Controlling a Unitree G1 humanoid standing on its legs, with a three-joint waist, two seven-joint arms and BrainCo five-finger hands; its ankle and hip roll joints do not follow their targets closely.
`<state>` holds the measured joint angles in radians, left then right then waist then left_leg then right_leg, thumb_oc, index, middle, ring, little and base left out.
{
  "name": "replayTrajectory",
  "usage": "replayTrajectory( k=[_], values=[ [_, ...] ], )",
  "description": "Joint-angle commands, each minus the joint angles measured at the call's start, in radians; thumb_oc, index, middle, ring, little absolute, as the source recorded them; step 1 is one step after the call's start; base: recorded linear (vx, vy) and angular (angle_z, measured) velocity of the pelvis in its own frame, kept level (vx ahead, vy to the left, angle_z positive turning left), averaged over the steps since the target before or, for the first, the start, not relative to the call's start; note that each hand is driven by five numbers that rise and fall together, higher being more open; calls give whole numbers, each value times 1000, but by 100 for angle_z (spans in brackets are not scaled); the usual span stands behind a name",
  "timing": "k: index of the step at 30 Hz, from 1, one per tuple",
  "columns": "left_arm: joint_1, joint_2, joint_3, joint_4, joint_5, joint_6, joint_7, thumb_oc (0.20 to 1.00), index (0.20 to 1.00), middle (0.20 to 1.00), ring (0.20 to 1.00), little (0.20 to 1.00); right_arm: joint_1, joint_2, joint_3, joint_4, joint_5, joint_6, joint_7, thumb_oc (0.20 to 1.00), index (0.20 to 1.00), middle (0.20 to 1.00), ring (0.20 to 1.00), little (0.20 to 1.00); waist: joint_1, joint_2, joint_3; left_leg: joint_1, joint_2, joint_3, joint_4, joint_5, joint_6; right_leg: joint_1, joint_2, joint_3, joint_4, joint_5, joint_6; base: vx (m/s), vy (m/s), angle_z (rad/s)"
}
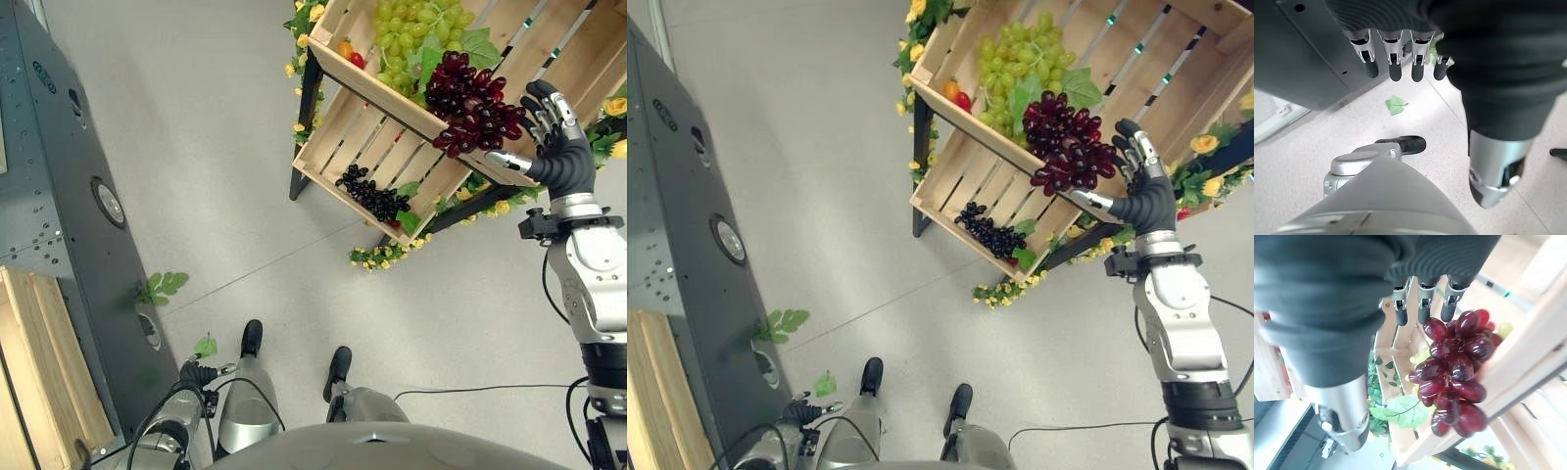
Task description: Pick up the fruits from the basket on one side to the basket on the other side
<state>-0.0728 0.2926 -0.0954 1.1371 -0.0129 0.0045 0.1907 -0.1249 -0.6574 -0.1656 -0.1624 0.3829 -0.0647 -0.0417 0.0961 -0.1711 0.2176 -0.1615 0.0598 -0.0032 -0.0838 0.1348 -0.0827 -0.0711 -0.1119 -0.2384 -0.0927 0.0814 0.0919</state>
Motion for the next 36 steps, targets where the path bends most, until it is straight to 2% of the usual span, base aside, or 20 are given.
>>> replayTrajectory(
  k=[1, 19, 27, 36],
  values=[
    [-33, -5, 10, 54, 32, -11, 5, 1000, 1000, 1000, 1000, 1000, 40, 18, -85, -101, -11, -73, 2, 1000, 1000, 1000, 1000, 1000, -18, -5, -61, 10, -24, 1, 4, -95, 19, -19, -32, 12, 5, -33, 74, 12, 26, -6],
    [-3, -17, 57, 95, 66, -10, -8, 1000, 1000, 1000, 1000, 1000, 230, 143, -146, -204, -24, -72, 59, 1000, 1000, 1000, 1000, 1000, -56, -4, -91, 44, -44, 26, 6, -115, 37, 3, -52, 33, 5, -26, 83, 3, 14, -1],
    [-3, -22, 55, 89, 69, -18, 1, 1000, 1000, 1000, 1000, 1000, 285, 214, -99, -165, -39, -70, 60, 1000, 1000, 1000, 1000, 1000, -69, -2, -99, 63, -59, 40, 9, -126, 49, 13, -61, 47, 8, -20, 90, 1, 37, -7],
    [-2, -24, 52, 91, 79, -16, 14, 1000, 1000, 1000, 1000, 1000, 320, 249, -37, -110, -81, -66, 58, 1000, 1000, 1000, 1000, 1000, -77, 10, -95, 94, -69, 52, 11, -136, 60, 26, -62, 60, 43, -35, 87, 2, 20, -5]
  ],
)
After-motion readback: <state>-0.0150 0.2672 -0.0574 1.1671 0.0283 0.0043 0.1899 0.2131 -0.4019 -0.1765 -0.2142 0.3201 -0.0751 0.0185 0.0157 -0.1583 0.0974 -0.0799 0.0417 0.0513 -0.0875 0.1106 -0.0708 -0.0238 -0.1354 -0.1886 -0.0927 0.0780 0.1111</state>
